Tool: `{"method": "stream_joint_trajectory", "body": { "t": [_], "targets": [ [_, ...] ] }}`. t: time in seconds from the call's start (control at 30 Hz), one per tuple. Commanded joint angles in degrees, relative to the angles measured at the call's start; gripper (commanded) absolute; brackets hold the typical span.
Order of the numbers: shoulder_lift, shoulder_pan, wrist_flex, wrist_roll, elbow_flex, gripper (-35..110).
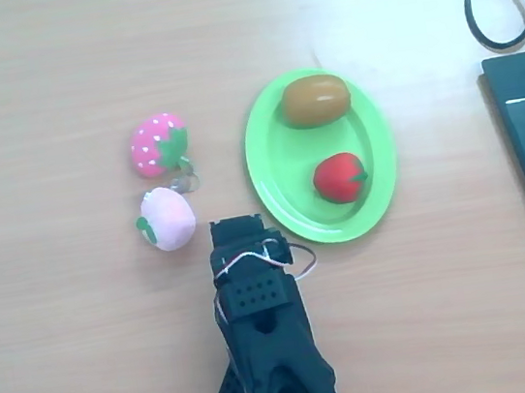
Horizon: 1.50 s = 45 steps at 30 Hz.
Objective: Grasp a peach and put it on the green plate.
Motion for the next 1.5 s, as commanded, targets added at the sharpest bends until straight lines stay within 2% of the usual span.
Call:
{"method": "stream_joint_trajectory", "body": {
  "t": [0.0,1.47],
  "targets": [
    [0.9,-0.4,1.1,0.0,0.2,-8],
    [1.0,-0.2,1.1,0.6,0.2,-8]
  ]
}}
